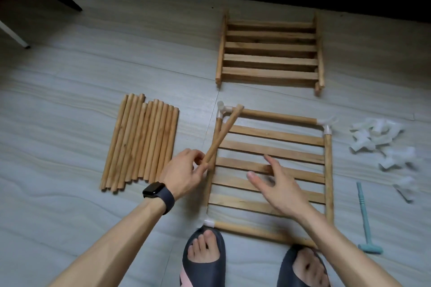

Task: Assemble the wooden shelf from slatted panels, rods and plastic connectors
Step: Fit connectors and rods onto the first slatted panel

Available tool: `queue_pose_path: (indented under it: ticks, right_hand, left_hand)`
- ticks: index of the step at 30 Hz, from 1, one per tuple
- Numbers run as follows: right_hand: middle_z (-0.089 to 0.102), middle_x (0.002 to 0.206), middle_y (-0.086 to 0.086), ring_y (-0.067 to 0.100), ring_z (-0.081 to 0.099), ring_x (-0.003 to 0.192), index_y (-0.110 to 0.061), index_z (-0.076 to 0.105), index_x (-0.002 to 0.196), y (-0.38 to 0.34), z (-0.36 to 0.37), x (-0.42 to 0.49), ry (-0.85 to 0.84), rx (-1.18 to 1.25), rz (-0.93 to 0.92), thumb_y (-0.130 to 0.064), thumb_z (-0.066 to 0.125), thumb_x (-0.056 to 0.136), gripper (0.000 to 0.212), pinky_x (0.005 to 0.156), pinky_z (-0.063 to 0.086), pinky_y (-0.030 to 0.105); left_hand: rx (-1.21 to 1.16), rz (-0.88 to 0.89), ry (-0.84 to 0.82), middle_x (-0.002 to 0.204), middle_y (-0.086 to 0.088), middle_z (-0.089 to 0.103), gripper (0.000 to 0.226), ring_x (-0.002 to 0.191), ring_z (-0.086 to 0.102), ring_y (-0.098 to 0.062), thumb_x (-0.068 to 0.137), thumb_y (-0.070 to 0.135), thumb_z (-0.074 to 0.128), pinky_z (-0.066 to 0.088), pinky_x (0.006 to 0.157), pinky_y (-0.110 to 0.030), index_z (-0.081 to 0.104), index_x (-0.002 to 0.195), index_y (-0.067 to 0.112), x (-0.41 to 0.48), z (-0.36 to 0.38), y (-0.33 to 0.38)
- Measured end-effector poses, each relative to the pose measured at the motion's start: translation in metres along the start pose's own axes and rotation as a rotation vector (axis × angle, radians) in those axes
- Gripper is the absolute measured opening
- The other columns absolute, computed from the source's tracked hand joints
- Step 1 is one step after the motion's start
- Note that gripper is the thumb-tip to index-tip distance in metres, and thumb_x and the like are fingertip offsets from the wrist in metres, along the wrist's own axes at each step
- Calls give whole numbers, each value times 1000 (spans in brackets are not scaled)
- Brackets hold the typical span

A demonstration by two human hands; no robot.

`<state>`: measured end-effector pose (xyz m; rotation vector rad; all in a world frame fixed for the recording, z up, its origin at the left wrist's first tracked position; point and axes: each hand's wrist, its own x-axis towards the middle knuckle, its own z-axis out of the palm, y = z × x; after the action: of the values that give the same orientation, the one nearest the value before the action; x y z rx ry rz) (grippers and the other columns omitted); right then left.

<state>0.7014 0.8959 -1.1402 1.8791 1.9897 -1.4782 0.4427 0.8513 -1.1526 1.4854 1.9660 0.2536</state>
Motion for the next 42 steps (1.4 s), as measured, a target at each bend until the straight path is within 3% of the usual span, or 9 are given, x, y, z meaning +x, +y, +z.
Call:
queue_pose_path:
  ticks: [2,5,8,10,14,21,31,37,42]
  right_hand:
    - [70,112,-7,11,71,87,-29,38,144,-28,-20,4,64,363,-7,-75,60,72,89,88,56,40]
    - [71,75,1,15,61,55,-15,60,116,-56,-44,17,160,547,-70,-60,64,83,56,62,52,38]
    - [70,67,-2,9,64,57,-16,64,90,-72,-64,29,324,378,-147,-49,56,98,35,62,51,27]
    - [68,66,-4,2,66,63,-19,62,86,-81,-78,33,459,217,-205,-48,48,101,35,56,44,12]
    - [66,71,0,8,67,64,-11,60,96,-103,-90,44,572,286,-359,-41,45,105,35,58,54,22]
    - [64,78,6,18,67,64,-7,57,107,-126,-78,66,511,162,-503,-41,40,107,38,58,57,46]
    - [62,77,0,19,64,65,-15,53,109,-148,-74,102,507,-154,-646,-48,35,105,38,60,55,47]
    - [45,70,-21,14,55,62,-14,53,108,-170,-72,106,529,-390,-681,-43,38,106,32,60,51,41]
    - [61,76,-2,23,58,66,-15,52,105,-181,-70,112,442,-425,-715,-47,42,104,33,62,51,44]
  left_hand:
    - [104,191,17,101,13,56,23,86,51,-8,97,45,56,50,72,-31,61,114,30,3,6,11]
    - [217,364,49,107,6,59,29,92,53,-16,99,46,53,43,72,-28,60,119,26,18,19,31]
    - [340,411,40,143,-2,50,53,129,47,-26,98,55,48,40,103,-37,49,141,24,44,37,38]
    - [475,330,-61,167,-4,8,81,154,7,-25,96,66,37,10,124,-47,14,159,22,63,46,31]
    - [489,240,-132,163,0,-27,87,148,-31,-18,94,73,19,-9,123,-51,-16,158,25,73,73,10]
    - [399,137,-50,163,-1,-26,90,147,-33,-19,92,77,17,-13,121,-45,-15,157,24,59,94,6]
    - [369,128,-16,164,0,-24,90,145,-35,-15,91,77,16,-8,122,-52,-13,158,23,59,99,6]
    - [350,135,5,165,0,-20,91,147,-33,-14,91,76,18,-8,122,-52,-9,159,23,58,100,6]
    - [342,134,0,165,1,-20,90,146,-34,-13,91,76,19,-10,122,-53,-9,159,23,58,99,6]
